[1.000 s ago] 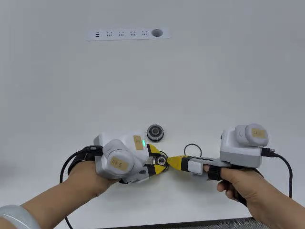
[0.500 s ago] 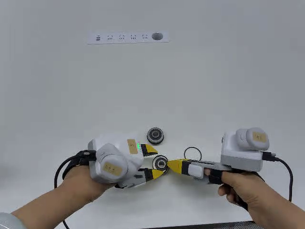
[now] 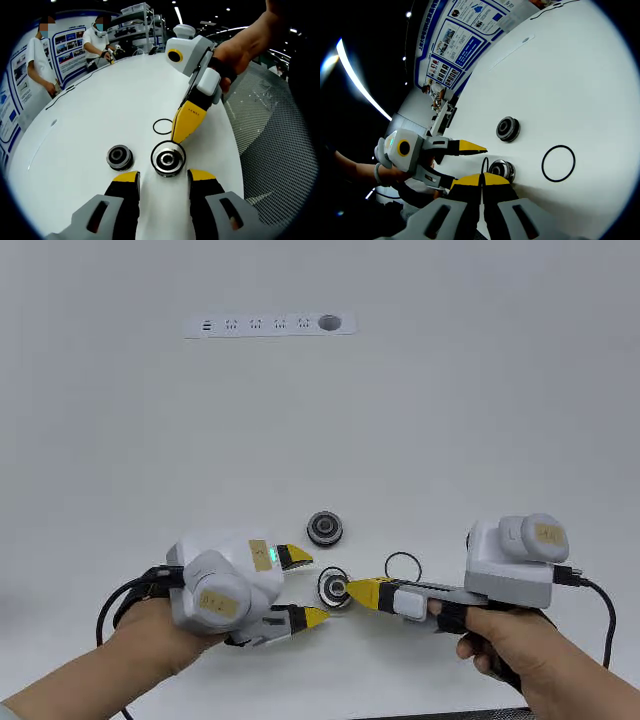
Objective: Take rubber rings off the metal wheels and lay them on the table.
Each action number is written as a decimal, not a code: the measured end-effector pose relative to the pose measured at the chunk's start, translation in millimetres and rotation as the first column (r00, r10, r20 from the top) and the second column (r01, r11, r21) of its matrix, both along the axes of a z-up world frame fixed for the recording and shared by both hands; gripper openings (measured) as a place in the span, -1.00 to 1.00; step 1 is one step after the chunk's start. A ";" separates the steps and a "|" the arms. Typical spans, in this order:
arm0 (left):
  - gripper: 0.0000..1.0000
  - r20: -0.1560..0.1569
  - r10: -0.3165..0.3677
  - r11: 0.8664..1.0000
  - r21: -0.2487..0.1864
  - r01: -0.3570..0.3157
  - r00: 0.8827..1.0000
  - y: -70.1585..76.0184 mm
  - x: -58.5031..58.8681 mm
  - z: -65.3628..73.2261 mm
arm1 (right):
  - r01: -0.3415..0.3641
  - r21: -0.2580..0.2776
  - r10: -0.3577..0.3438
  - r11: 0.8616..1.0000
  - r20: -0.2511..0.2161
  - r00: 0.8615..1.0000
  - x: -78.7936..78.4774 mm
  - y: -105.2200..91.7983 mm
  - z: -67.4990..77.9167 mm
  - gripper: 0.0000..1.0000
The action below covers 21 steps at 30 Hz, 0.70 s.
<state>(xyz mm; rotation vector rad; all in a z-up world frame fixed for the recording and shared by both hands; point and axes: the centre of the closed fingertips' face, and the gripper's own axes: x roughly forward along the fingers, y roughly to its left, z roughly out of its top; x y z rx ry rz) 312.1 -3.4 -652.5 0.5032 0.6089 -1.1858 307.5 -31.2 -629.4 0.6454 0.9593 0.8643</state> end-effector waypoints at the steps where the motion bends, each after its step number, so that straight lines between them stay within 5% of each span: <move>1: -0.21 0.001 0.004 1.000 0.000 -0.004 1.000 1.5 0.1 -0.1 | 0.001 0.000 -0.001 1.000 0.003 1.000 -0.3 -1.0 0.8 -0.97; 10: -0.04 0.004 0.045 0.999 -0.001 -0.045 0.999 13.3 2.9 0.4 | 0.034 0.005 -0.034 0.999 0.010 0.999 1.9 -12.4 5.6 -0.97; 21: 0.18 0.010 0.113 0.993 -0.016 -0.113 0.994 24.9 10.8 1.4 | 0.130 -0.028 -0.130 0.991 0.013 0.991 16.3 -49.0 0.5 -0.97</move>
